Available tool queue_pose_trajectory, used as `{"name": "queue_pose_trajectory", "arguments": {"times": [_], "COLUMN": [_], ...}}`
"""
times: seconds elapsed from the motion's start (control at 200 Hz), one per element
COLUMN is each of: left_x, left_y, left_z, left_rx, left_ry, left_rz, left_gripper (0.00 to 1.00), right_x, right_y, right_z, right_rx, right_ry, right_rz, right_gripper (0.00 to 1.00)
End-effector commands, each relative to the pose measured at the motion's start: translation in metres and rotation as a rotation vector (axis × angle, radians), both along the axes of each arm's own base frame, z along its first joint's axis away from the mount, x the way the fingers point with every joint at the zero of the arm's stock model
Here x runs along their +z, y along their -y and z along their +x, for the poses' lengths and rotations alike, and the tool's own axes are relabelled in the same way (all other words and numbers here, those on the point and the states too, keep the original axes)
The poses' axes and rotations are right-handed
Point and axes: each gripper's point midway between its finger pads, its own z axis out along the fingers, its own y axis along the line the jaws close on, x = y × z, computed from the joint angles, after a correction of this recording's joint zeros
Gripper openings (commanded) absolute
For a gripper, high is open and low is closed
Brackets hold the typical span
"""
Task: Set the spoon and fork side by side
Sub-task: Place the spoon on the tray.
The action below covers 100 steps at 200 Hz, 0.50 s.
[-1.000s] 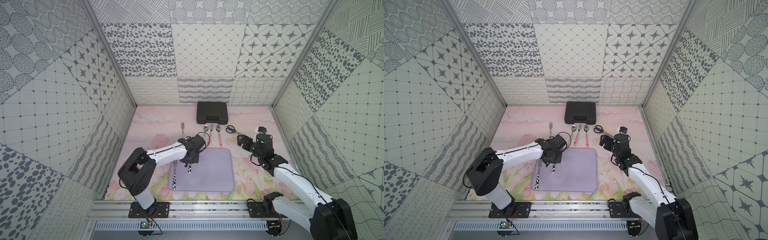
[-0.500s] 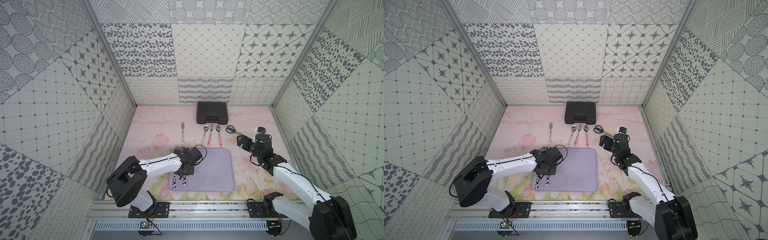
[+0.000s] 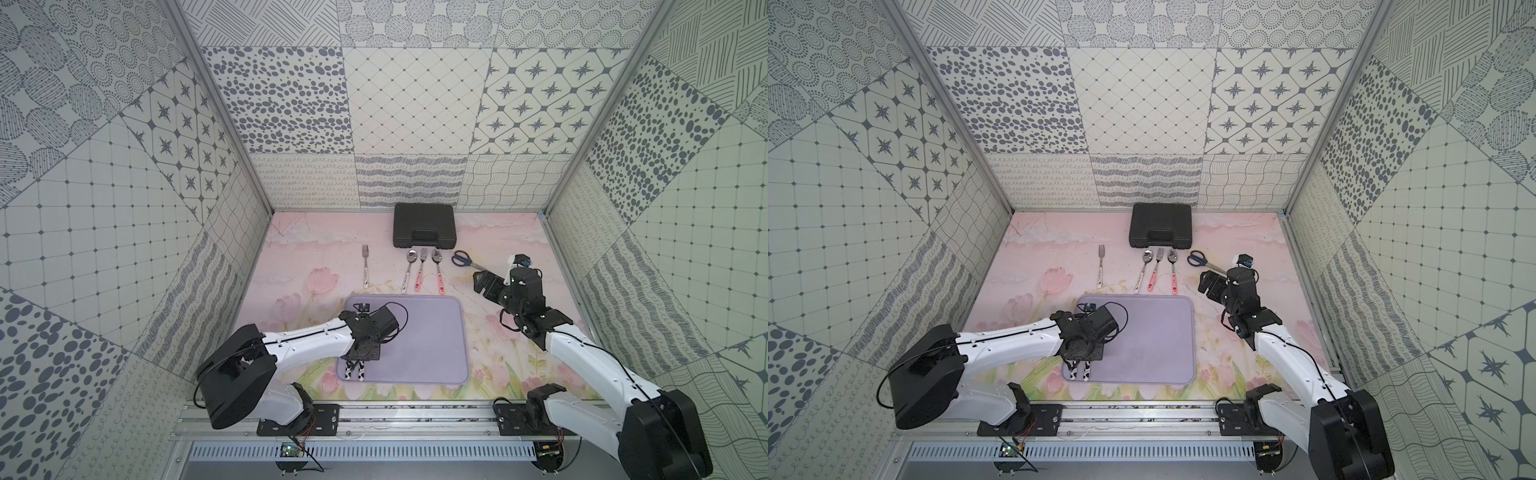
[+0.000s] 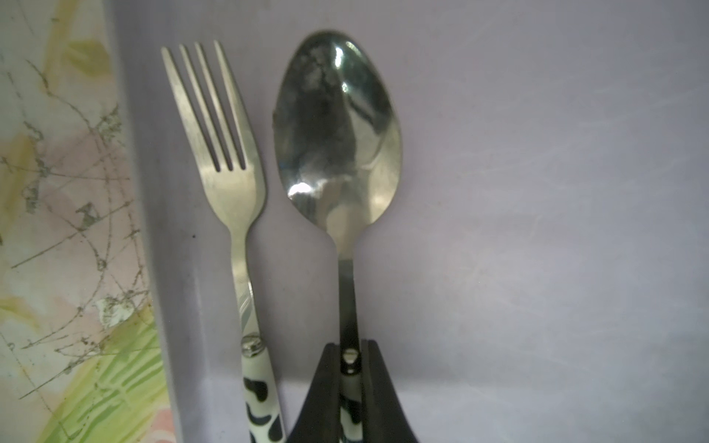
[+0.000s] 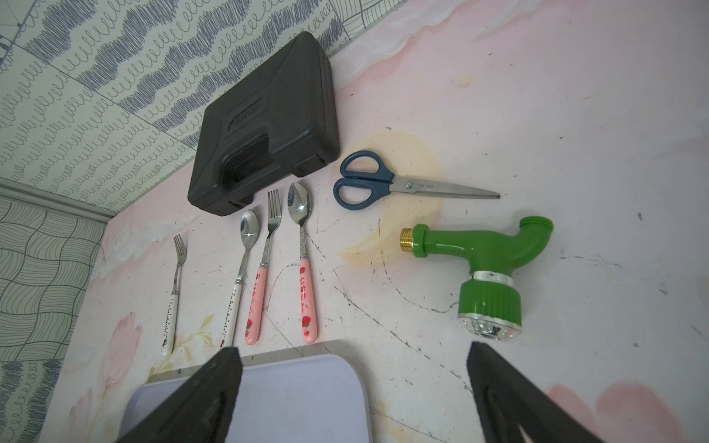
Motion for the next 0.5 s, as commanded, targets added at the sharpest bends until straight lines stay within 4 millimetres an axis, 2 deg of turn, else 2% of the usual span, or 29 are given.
{"name": "queue_pose_trajectory", "arguments": {"times": [0.0, 0.355, 0.495], "left_x": [-0.0021, -0.0016, -0.0016], "left_y": [-0.0118, -0.0111, -0.0111], "left_z": [-0.0098, -0.0123, -0.0118], "left_rx": [0.017, 0.007, 0.013], "left_ry": [-0.018, -0.022, -0.020], "left_rz": [0.045, 0.057, 0.060], "left_gripper": [0.00, 0.00, 0.06], "right_x": [0.0007, -0.0010, -0.0008], "right_y": [-0.0028, -0.0028, -0.0025], "right_z": [0.0028, 0.0033, 0.0031], "right_rx": [0.002, 0.001, 0.001], "right_ry": [0.016, 0.011, 0.011], "right_rz": [0.011, 0.009, 0.008], "right_gripper": [0.97, 0.97, 0.97]}}
